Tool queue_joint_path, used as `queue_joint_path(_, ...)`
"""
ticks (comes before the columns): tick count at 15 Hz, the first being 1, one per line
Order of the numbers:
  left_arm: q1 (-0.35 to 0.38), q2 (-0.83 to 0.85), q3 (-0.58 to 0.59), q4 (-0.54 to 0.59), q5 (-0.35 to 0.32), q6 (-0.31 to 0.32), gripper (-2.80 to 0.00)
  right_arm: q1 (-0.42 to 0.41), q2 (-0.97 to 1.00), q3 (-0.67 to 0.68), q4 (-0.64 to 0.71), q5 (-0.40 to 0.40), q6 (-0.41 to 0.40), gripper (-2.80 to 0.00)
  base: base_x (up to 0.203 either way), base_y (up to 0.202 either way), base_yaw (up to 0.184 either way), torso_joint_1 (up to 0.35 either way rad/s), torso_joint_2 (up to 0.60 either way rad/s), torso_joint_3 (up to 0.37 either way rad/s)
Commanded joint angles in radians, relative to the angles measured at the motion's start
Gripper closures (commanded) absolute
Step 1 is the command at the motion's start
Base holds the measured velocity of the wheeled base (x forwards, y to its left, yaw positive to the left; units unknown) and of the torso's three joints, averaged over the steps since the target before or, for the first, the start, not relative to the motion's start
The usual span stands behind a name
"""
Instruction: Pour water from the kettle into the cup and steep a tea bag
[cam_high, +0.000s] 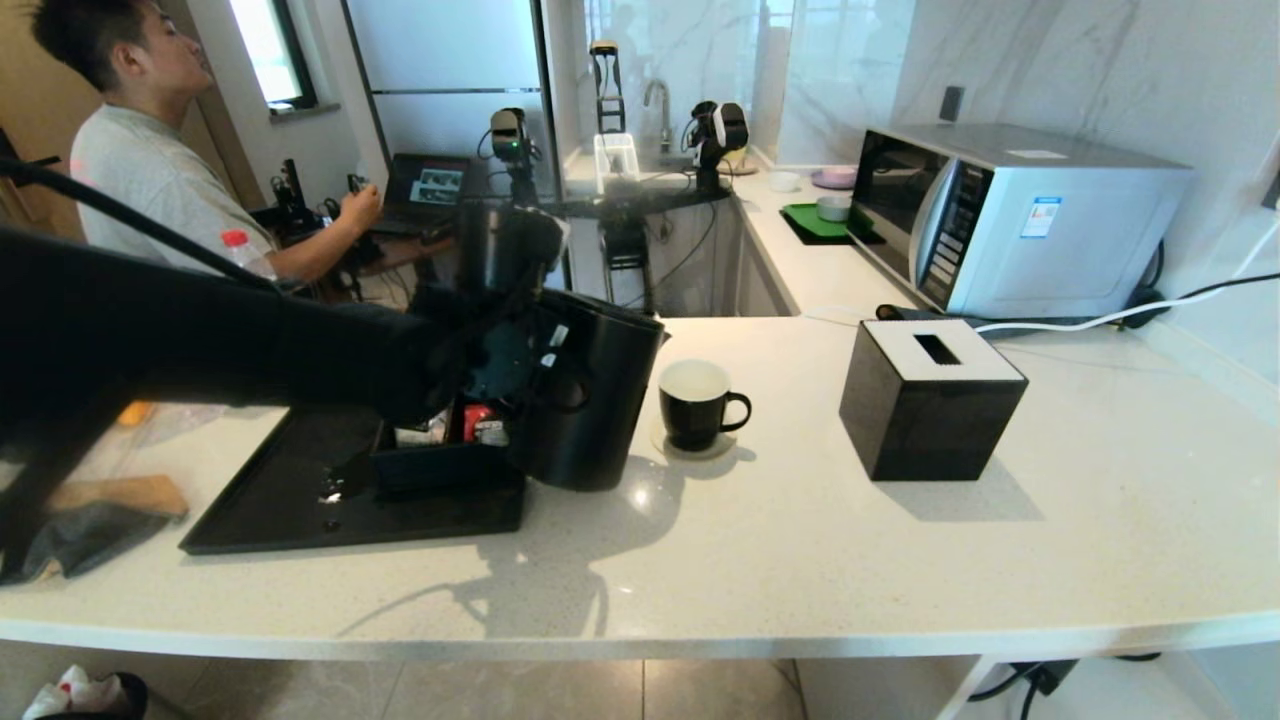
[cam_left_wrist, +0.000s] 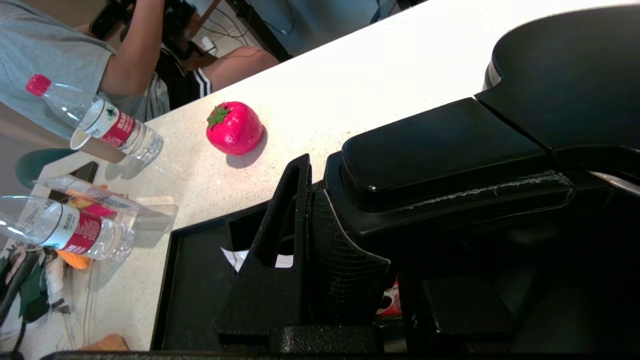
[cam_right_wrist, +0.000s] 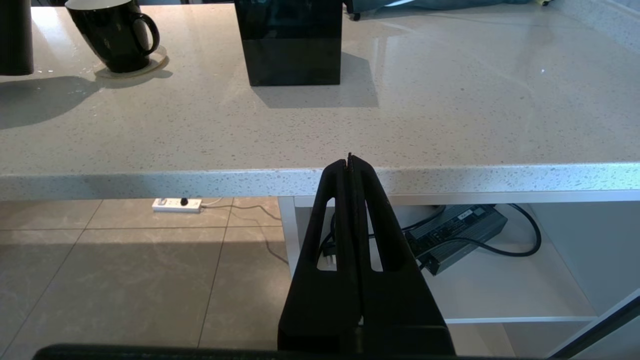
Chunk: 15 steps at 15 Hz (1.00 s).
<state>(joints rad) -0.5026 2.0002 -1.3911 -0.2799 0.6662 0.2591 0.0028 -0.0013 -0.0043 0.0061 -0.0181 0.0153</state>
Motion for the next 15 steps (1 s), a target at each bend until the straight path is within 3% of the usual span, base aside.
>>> queue_joint_path(1,-0.001,0.002,-0.021,0.03,-0.004,0.002,0.0,0.0,0.001,0.001,0.001,0.0,0.0,0.0,0.0,0.0,0.0,0.0,0.0,0.0)
queue_joint_path(15,-0.001,0.052,-0.203,0.267,-0.022,0.002,0.0,0.0,0.001,0.0,0.001,0.0,0.0,0.0,0.0,0.0,0.0,0.0,0.0,0.0)
